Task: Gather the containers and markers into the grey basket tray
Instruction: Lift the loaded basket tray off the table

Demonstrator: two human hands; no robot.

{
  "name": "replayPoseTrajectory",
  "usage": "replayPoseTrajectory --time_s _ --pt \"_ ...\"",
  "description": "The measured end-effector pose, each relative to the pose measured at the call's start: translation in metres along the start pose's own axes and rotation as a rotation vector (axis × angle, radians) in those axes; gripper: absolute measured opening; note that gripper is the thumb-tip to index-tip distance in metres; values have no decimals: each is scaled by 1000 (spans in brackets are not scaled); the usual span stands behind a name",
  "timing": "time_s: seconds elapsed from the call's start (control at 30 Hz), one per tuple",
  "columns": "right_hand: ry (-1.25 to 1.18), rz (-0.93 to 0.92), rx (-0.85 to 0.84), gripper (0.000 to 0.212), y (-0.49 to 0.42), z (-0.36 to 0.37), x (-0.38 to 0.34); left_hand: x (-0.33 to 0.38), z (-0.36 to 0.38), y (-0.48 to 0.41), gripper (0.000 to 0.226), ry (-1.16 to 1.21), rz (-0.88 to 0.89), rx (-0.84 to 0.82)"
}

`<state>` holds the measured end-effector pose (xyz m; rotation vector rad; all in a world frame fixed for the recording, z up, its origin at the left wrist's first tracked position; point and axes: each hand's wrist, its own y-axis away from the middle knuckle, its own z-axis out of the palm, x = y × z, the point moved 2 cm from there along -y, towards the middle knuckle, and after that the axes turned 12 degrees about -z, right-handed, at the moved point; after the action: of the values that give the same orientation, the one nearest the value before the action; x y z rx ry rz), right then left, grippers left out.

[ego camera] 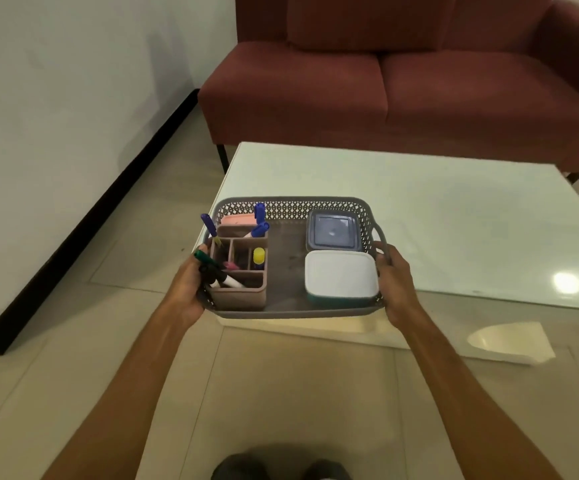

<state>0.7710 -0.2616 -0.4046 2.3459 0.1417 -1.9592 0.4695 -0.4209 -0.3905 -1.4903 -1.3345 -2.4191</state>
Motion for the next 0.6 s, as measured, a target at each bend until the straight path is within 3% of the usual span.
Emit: replayPoseTrajectory --time_s 0.6 --pt "-68 -46 8 29 180 13 111 -175 -129 40 30 151 20 -119"
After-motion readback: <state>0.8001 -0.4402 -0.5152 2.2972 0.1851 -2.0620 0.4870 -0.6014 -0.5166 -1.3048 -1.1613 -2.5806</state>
